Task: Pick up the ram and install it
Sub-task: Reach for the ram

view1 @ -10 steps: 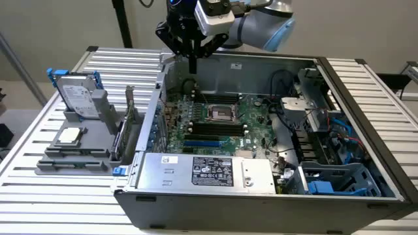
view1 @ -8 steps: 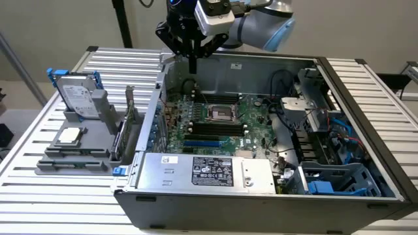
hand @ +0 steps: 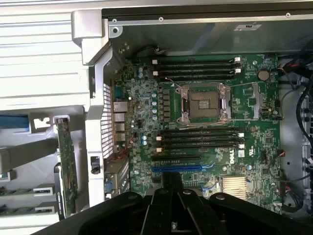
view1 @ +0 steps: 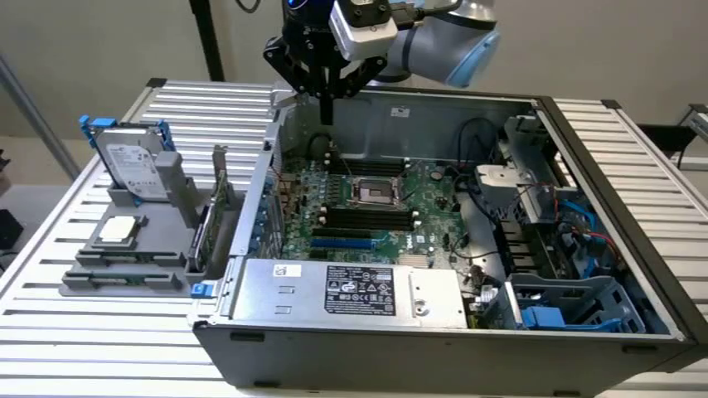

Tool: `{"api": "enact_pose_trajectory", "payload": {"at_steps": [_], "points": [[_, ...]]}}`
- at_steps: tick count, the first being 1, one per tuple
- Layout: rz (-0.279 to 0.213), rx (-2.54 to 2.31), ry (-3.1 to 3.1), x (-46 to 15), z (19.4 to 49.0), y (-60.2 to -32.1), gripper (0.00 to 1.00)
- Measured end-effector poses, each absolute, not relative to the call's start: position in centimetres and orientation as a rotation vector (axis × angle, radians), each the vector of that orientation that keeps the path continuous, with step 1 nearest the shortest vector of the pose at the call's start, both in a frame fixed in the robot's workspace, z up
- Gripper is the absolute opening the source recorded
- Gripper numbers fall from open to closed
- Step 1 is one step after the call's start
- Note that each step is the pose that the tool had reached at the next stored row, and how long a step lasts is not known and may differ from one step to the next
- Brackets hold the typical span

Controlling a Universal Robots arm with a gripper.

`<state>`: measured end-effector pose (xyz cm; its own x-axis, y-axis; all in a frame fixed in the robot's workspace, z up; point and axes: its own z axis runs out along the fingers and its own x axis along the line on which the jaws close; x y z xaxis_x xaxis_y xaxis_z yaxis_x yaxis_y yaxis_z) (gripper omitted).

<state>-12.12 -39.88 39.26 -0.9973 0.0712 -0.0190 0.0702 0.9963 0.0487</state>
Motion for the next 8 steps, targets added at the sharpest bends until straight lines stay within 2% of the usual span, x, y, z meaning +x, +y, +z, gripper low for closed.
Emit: {"api": "enact_pose_trajectory", "payload": {"at_steps": [8], "points": [[0.075, 0.111, 3.121, -13.7, 39.3, -39.9, 0.11]]}}
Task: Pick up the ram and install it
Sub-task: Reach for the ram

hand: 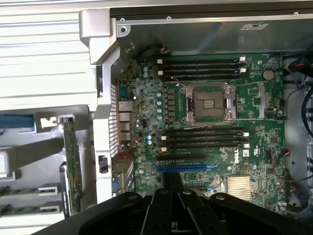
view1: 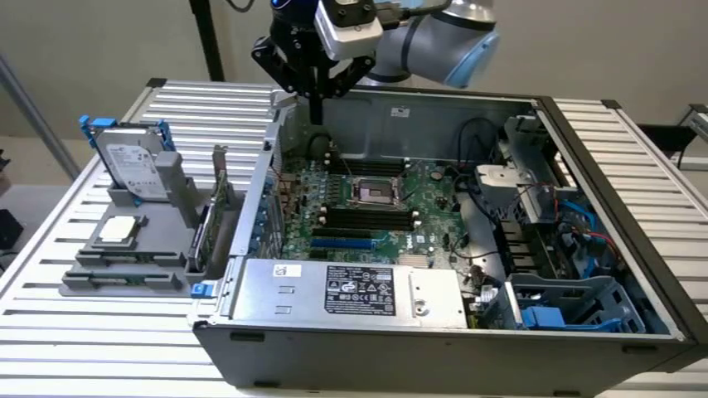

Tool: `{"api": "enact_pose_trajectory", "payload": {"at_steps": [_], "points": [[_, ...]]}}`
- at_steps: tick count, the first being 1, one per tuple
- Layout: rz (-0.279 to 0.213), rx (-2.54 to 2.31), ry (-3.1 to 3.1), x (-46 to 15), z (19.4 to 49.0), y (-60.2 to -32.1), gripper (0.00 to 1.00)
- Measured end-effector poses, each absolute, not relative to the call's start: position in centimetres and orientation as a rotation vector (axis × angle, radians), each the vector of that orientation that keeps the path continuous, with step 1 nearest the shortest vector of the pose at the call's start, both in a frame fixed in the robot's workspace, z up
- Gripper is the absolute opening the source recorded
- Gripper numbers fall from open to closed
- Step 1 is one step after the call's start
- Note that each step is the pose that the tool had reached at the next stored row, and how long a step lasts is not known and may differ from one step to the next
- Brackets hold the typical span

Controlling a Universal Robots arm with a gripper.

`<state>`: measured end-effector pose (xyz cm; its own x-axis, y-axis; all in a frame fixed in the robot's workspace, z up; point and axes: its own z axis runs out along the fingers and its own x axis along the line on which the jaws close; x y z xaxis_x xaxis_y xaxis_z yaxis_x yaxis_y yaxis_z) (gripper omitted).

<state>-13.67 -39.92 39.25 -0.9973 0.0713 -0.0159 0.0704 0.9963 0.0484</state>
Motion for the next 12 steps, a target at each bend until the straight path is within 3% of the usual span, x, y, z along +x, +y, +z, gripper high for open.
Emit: {"api": "enact_pose_trajectory", "payload": {"at_steps": [12], "points": [[0.075, 0.111, 3.123, -19.1, 39.0, -40.1, 0.11]]}}
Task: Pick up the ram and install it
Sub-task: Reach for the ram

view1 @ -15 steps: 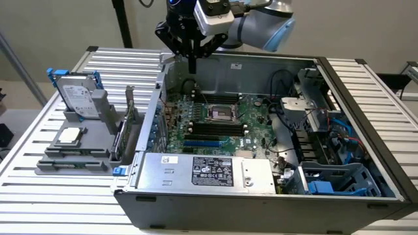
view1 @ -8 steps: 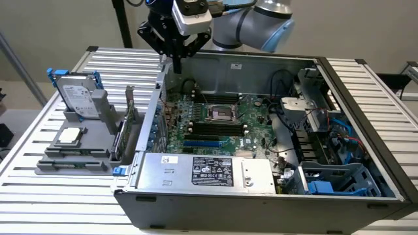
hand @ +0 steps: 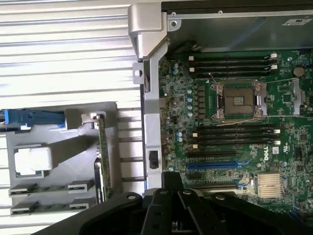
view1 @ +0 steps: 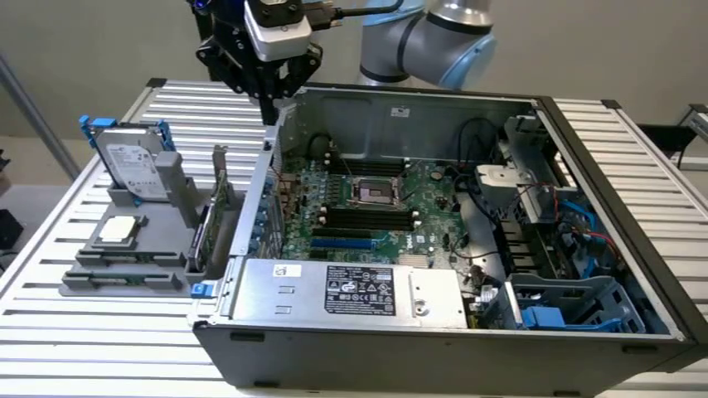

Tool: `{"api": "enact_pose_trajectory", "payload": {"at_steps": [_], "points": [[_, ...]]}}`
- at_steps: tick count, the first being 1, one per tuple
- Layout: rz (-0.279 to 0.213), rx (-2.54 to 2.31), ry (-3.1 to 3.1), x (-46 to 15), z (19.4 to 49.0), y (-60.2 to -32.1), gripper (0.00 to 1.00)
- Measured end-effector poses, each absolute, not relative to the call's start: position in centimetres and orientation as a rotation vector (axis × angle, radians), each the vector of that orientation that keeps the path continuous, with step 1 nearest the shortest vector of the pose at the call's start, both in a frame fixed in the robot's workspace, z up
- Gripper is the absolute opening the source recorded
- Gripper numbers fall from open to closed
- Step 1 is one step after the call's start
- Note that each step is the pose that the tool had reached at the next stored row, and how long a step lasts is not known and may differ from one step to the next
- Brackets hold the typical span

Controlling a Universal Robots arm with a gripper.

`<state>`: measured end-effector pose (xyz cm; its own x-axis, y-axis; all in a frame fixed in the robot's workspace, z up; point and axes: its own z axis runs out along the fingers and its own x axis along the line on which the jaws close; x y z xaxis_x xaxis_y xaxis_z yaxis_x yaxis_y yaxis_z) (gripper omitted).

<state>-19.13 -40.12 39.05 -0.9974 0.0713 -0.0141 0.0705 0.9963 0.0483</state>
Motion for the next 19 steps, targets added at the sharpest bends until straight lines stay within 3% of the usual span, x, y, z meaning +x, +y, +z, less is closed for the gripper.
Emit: {"api": "enact_pose_trajectory", "payload": {"at_steps": [19], "points": [[0.074, 0.112, 3.137, -27.8, 38.1, -40.3, 0.11]]}}
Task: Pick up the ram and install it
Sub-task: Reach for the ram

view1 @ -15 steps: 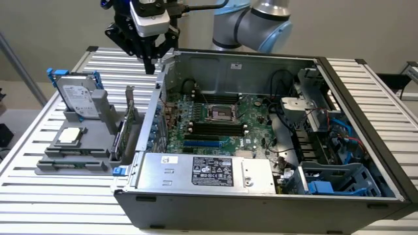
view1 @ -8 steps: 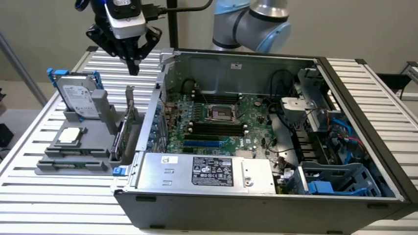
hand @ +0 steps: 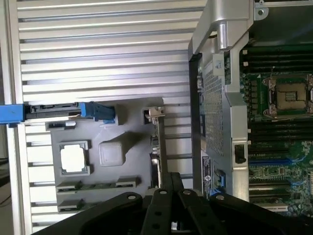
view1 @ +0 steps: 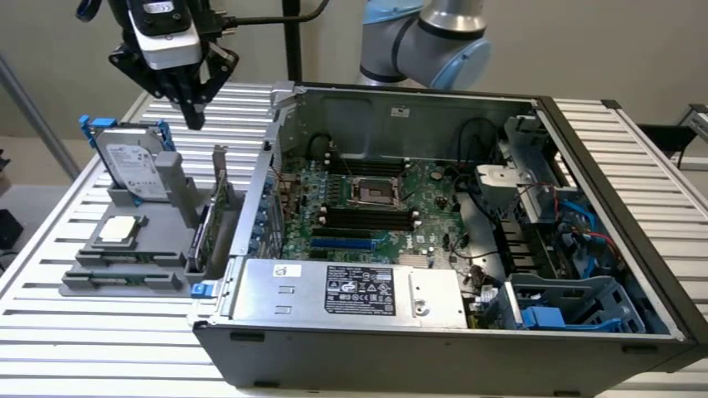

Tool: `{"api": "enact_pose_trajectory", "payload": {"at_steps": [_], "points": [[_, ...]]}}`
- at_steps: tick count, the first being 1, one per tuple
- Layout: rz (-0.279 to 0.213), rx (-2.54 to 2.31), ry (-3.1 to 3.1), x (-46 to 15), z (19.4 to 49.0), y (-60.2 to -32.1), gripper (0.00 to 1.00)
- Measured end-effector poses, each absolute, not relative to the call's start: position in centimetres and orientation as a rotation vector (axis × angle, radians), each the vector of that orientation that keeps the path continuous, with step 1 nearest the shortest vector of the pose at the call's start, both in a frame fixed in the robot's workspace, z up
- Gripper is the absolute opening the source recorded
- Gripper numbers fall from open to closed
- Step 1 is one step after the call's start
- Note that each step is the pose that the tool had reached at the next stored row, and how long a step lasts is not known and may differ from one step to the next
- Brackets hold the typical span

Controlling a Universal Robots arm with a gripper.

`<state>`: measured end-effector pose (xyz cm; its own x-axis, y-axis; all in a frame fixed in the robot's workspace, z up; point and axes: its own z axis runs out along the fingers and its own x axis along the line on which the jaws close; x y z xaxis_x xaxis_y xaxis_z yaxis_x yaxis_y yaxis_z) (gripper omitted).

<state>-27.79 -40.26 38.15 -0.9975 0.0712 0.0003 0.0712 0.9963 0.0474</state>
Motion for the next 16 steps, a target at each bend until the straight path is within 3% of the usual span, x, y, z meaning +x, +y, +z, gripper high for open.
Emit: {"api": "enact_pose_trajectory", "payload": {"at_steps": [16], "points": [[0.074, 0.113, 3.154, -35.0, 37.5, -40.3, 0.11]]}}
